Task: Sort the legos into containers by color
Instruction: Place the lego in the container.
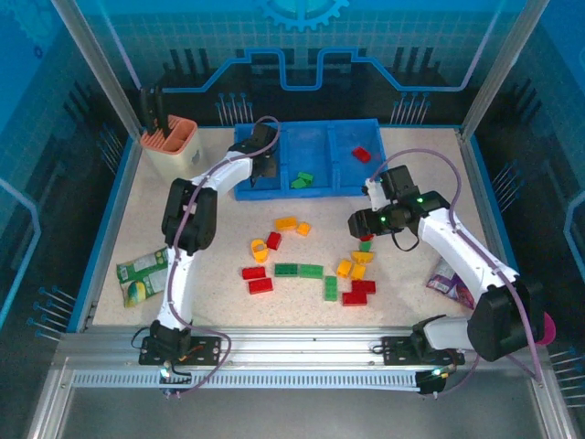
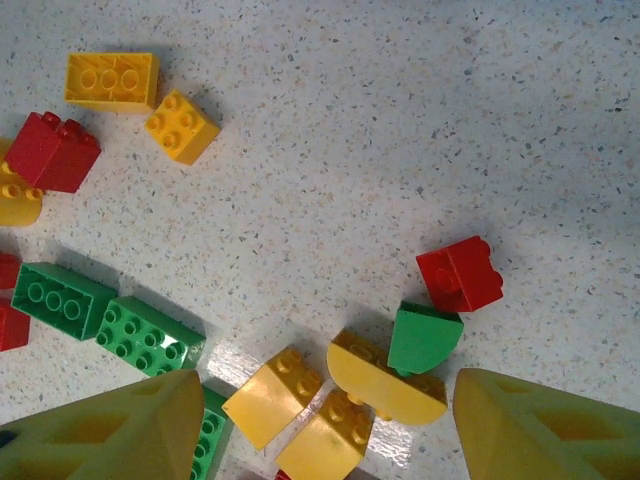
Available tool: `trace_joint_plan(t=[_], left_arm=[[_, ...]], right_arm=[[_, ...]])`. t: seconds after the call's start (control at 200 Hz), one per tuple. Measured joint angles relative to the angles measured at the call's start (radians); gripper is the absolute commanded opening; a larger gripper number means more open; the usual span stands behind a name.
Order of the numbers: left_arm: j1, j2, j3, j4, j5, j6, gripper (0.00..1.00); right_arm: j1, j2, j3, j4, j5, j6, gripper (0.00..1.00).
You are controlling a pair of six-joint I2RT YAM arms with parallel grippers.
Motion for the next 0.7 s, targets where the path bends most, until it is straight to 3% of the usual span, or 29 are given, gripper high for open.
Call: trace_joint_plan(t=[0.465, 0.59, 0.701], left_arm=[[0.000, 0.013, 0.036, -0.019, 0.002, -0.025, 0.54], [0.000, -0.013, -0.003, -0.017, 0.000, -0.023, 0.55], [0.000, -0.072, -0.064, -0.010, 0.002, -0.016, 0.58]], right_arm=[[0.000, 0.001, -0.013, 0.054, -0.033, 0.034, 0.71], [0.000, 0.003, -0.014, 0.063, -0.040, 0.037, 0.71], [0.000, 0.005, -0.023, 0.080, -0.060, 0.040, 0.78]])
